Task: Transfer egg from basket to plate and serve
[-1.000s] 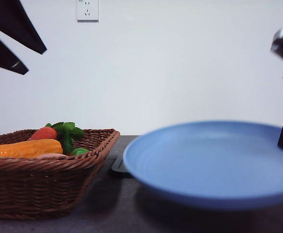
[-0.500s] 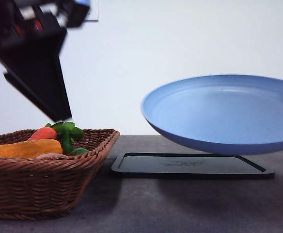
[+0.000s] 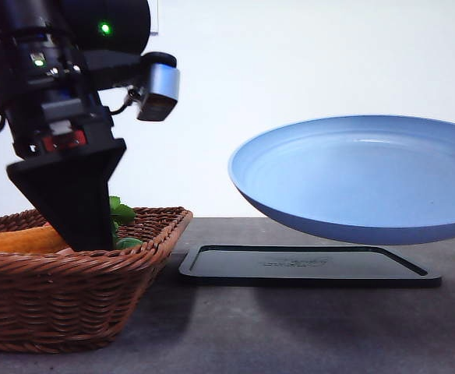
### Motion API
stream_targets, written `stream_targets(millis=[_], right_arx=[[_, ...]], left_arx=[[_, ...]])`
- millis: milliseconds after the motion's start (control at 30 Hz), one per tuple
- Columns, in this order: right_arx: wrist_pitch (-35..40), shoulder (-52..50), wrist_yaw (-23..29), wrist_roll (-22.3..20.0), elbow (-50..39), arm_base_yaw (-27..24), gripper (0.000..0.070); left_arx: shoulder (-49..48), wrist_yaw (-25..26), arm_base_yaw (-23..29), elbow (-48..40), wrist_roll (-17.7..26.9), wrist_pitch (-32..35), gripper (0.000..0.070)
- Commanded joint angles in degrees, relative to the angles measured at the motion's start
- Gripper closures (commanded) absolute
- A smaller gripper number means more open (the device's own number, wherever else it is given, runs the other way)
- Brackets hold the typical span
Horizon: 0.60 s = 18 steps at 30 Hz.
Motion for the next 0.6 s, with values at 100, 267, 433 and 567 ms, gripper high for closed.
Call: stream_targets(millis=[100,267,433,567], right_arx=[[0.57,0.17,-0.22,-0.38,0.17,0.11,0.07],[0.57,0.17,-0.22,-0.47,0.17,0.11,0.07],[0.57,0.17,-0.22,-0.49,0.17,0.11,0.07],[0.57,0.17,-0.22,-0.47,0.17,0.11,0.07]], left_arx=[[3.02,-0.35,-0.59,1.23,1.21,0.73,0.0313],[3.78,-2.13,-0.59,1.23,1.2,0.58,0.0331],[3.78,-2.59,-0.48,1.23,1.19,0.6,0.0458],[3.78,-2.59,-0.48,1.26,1.12,0.44,0.0554]])
